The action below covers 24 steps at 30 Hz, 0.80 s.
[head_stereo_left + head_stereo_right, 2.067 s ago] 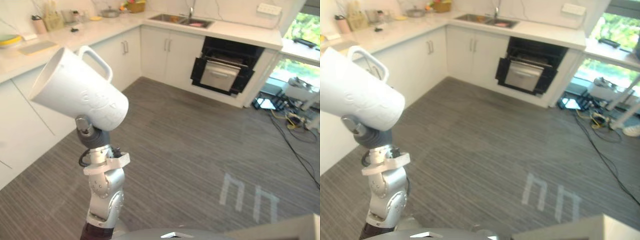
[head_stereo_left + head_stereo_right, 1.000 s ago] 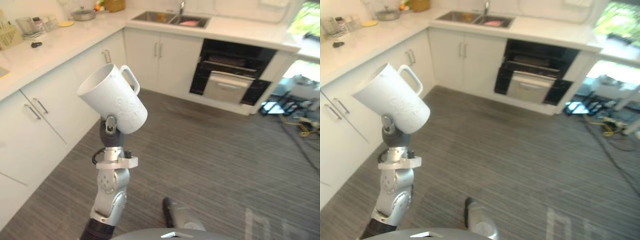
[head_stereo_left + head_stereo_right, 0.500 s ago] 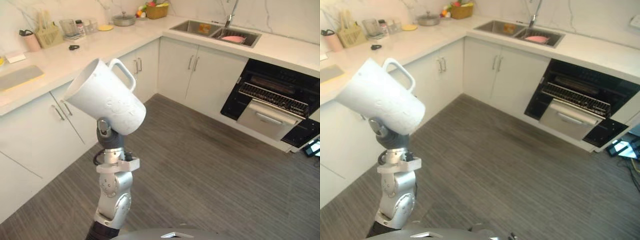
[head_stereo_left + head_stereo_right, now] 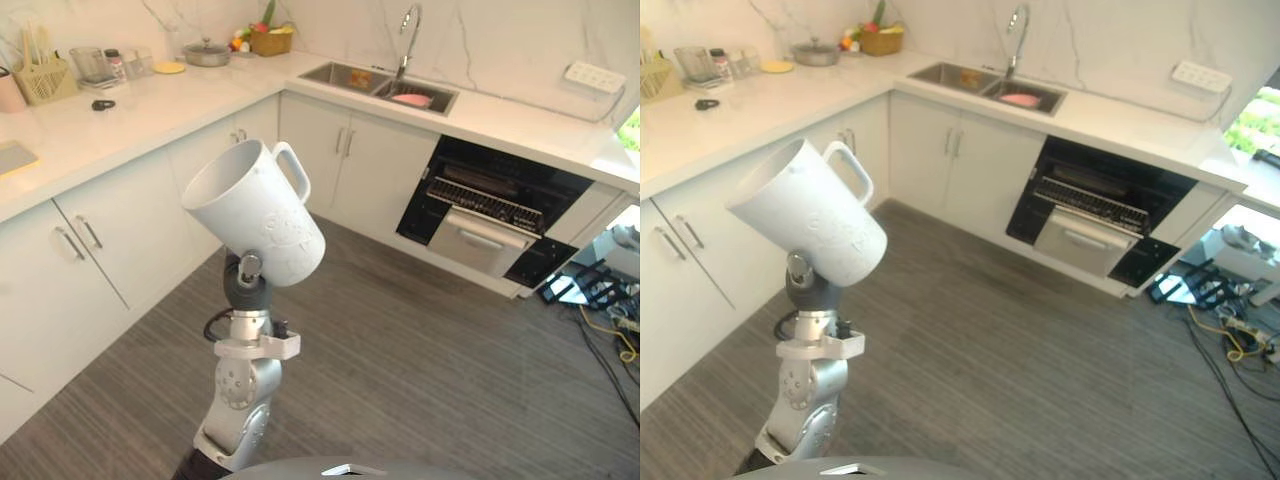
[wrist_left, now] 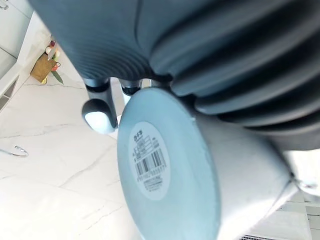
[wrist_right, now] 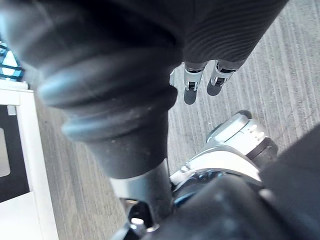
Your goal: Walk over to the sink, pick up the cup, carry it to the dishwasher, place the cup inside the dishwasher, then close the dishwasher door
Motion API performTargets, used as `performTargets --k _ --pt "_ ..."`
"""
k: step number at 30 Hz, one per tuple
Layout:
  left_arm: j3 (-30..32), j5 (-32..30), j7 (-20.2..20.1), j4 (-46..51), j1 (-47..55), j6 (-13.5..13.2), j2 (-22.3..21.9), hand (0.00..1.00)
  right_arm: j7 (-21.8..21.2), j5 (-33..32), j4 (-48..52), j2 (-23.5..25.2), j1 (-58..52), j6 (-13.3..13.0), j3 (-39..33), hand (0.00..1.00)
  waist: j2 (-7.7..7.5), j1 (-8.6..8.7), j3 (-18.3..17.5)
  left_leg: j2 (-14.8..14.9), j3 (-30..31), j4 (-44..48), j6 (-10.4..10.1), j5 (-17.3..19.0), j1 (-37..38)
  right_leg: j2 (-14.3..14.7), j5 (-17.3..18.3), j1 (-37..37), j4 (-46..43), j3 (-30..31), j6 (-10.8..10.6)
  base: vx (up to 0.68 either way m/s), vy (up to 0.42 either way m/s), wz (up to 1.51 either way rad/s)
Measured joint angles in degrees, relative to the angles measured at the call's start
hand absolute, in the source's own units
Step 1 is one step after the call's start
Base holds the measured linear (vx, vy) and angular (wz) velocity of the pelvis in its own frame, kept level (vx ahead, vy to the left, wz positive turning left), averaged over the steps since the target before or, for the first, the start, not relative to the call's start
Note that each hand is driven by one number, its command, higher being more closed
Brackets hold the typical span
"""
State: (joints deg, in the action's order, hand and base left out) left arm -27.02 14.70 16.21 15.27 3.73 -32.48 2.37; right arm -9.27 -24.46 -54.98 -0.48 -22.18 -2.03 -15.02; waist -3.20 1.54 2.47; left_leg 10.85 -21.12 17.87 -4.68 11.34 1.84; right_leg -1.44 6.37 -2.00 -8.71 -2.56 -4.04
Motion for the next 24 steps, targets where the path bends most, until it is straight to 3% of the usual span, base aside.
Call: performTargets --k 1,2,3,4,5,6,7,8,9,10,11,12,13,14,17,18,20,21,22,23,24 --pt "0.65 0.41 -0.13 0.05 0.16 0.37 -0.26 1.0 -0.26 -0.03 0.01 0.01 0.01 1.24 -0.5 0.0 -0.06 -0.19 -0.02 1.26 -0.06 3.68 0.17 1.02 -0.71 0.41 1.02 -0.06 -1.46 0.04 0.38 0.1 -0.002 -0.11" --pt "2.62 1.78 -0.31 -0.12 0.66 1.15 -0.8 1.0 -0.57 -1.24 -0.11 0.05 0.0 3.92 -1.37 0.0 0.68 -0.09 0.33 4.64 0.7 16.5 1.12 1.59 -5.23 1.32 3.71 0.1 -5.13 0.09 1.46 0.1 -0.007 -0.09" --pt "4.25 2.96 -0.54 -0.09 1.52 1.55 -1.31 1.0 -0.59 -3.1 -0.07 0.0 0.05 6.39 -1.67 0.0 0.84 -0.28 0.31 7.82 1.27 27.94 2.2 -1.36 -10.29 1.76 5.38 -0.09 -7.82 0.34 2.2 0.13 0.001 -0.06" --pt "4.94 3.55 -0.84 -0.17 2.16 1.66 -1.63 1.0 -0.51 -4.36 -0.13 0.02 0.65 7.65 -1.88 0.0 0.31 -0.54 0.57 8.65 1.9 31.96 1.98 -1.63 -12.39 1.67 6.31 -0.3 -8.73 0.44 2.32 0.17 0.015 0.01" --pt "5.6 4.47 -1.89 -0.49 2.91 1.94 -1.6 1.0 -0.39 -6.85 -0.41 -0.1 0.89 9.31 -3.46 0.0 0.99 -0.68 0.83 8.25 3.1 32.74 1.8 0.37 -14.31 1.13 7.82 -1.11 -9.91 0.23 2.13 0.19 0.108 0.16" --pt "5.59 4.82 -3.23 -1.65 3.14 1.96 -1.29 1.0 -0.4 -8.53 -1.38 -0.47 1.6 9.78 -4.97 0.0 1.64 -0.67 1.25 5.44 4.67 28.56 1.84 2.59 -15.29 -0.04 8.66 -2.18 -9.99 0.06 1.41 0.2 0.148 0.19" --pt "5.78 4.95 -3.87 -2.4 3.25 1.96 -1.12 1.0 -0.39 -9.33 -2.59 -0.87 2.38 9.79 -5.9 0.0 1.75 -0.7 1.32 3.36 5.57 24.95 1.69 3.05 -15.55 -1.03 9.01 -2.45 -9.99 0.16 0.84 0.2 0.216 0.1" --pt "6.53 5.14 -4.72 -3.12 3.58 2.35 -1.04 1.0 -0.28 -9.55 -4.49 -2.21 3.93 9.75 -6.08 0.0 1.83 -0.66 1.51 -0.61 8.24 16.47 1.48 2.48 -15.63 -2.8 9.62 -3.02 -9.66 0.69 -0.19 0.2 0.279 -0.09" --pt "7.1 5.38 -5.23 -3.09 4.13 2.59 -1.15 1.0 -0.31 -9.41 -5.61 -3.26 4.63 9.76 -6.15 0.0 2.99 -0.52 2.18 -2.74 11.34 9.39 0.93 0.64 -15.48 -3.55 10.02 -3.58 -8.92 1.64 -0.87 0.28 0.371 -0.31" --pt "8.12 5.36 -5.46 -3.11 5.6 3.02 -1.44 1.0 -0.74 -9.35 -6.7 -4.73 5.08 9.73 -6.58 0.0 4.0 -0.57 2.92 -4.82 13.13 4.33 0.86 -6.0 -13.64 -4.58 10.53 -5.33 -6.54 3.51 -1.82 0.28 0.314 -0.45" --pt "9.19 5.36 -5.46 -3.55 7.0 3.43 -1.46 1.0 -0.75 -9.39 -6.91 -4.72 5.34 9.71 -7.18 0.0 5.0 -0.52 2.72 -6.19 12.85 3.12 2.42 -6.46 -11.5 -3.96 10.52 -6.97 -6.2 4.94 -2.65 0.34 0.222 -0.53" --pt "11.2 5.45 -5.35 -4.03 8.19 4.23 -1.44 1.0 -1.19 -9.44 -7.26 -4.21 5.43 9.7 -8.33 0.0 5.26 -0.28 3.37 -5.73 12.91 7.04 0.64 -3.13 -12.02 -2.68 10.12 -7.27 -8.55 5.15 -1.94 0.28 0.093 -0.42" --pt "11.91 5.51 -5.35 -4.04 8.76 4.26 -1.33 1.0 -1.28 -9.36 -7.8 -4.18 5.7 9.65 -8.35 0.0 5.01 -0.3 3.69 -5.75 12.95 9.34 1.61 -1.66 -12.25 -1.95 9.56 -7.96 -8.83 5.15 -0.84 0.33 0.067 -0.47" --pt "12.79 5.7 -5.56 -4.62 9.44 4.27 -1.14 1.0 -1.31 -9.09 -9.94 -4.58 6.22 9.53 -8.75 0.0 4.86 -0.53 4.04 -6.0 12.99 13.64 4.67 1.07 -12.63 -2.63 10.77 -9.66 -7.73 5.08 -0.11 0.29 0.107 -0.34" --pt "13.09 7.54 -8.66 -5.44 8.92 4.39 0.85 1.0 -1.55 -9.35 -11.8 -4.02 6.36 8.61 -10.49 0.0 3.9 -0.16 3.2 -7.79 12.75 16.15 6.19 4.93 -12.44 -4.5 11.51 -10.47 -7.7 5.35 -0.93 0.25 0.153 -0.17" --pt "12.9 8.27 -10.57 -5.48 8.35 4.38 1.42 1.0 -1.87 -9.96 -11.79 -3.16 5.94 8.19 -12.11 0.0 3.56 -0.11 2.36 -8.85 11.96 15.89 6.47 6.58 -12.32 -5.35 12.28 -9.39 -10.38 5.05 -2.2 0.19 0.117 -0.2" --pt "12.78 8.78 -12.17 -7.05 7.12 4.17 1.99 1.0 -2.24 -11.83 -11.89 -1.62 5.87 7.48 -14.57 0.0 3.5 -0.64 2.04 -9.82 9.39 14.54 8.26 8.13 -10.45 -7.43 13.89 -3.57 -28.9 3.62 -4.3 0.19 0.074 -0.29" --pt "12.19 8.76 -12.34 -7.75 7.05 4.28 2.36 1.0 -2.18 -12.48 -11.9 -0.97 5.95 6.94 -14.84 0.0 2.24 -0.42 1.62 -11.49 8.43 12.46 8.79 8.55 -7.09 -9.21 10.73 -0.85 -42.44 0.92 -6.66 0.17 0.028 -0.28" --pt "11.25 8.73 -12.32 -7.77 7.11 4.33 2.48 1.0 -2.19 -12.48 -11.91 -0.82 5.93 6.66 -14.87 0.0 1.27 -0.46 1.57 -12.43 8.09 10.94 8.87 8.61 -5.02 -9.74 6.74 -0.67 -45.9 -1.05 -7.23 0.32 0.075 -0.31" --pt "8.5 8.6 -12.2 -7.46 7.17 4.44 3.14 1.0 -2.22 -12.37 -11.77 -0.89 5.62 5.52 -15.03 0.0 1.6 -0.83 0.47 -13.53 8.05 7.79 9.59 8.12 -2.14 -9.94 -1.63 -0.84 -46.09 -2.26 -6.34 0.42 0.119 -0.24" --pt "5.93 7.59 -11.93 -6.66 7.11 4.7 3.39 1.0 -2.69 -12.34 -11.19 -1.09 5.44 4.03 -14.96 0.0 2.39 -0.18 0.09 -13.52 8.24 3.51 9.6 6.87 1.33 -8.82 -8.95 0.48 -47.23 -1.18 -8.56 0.36 0.109 -0.1"
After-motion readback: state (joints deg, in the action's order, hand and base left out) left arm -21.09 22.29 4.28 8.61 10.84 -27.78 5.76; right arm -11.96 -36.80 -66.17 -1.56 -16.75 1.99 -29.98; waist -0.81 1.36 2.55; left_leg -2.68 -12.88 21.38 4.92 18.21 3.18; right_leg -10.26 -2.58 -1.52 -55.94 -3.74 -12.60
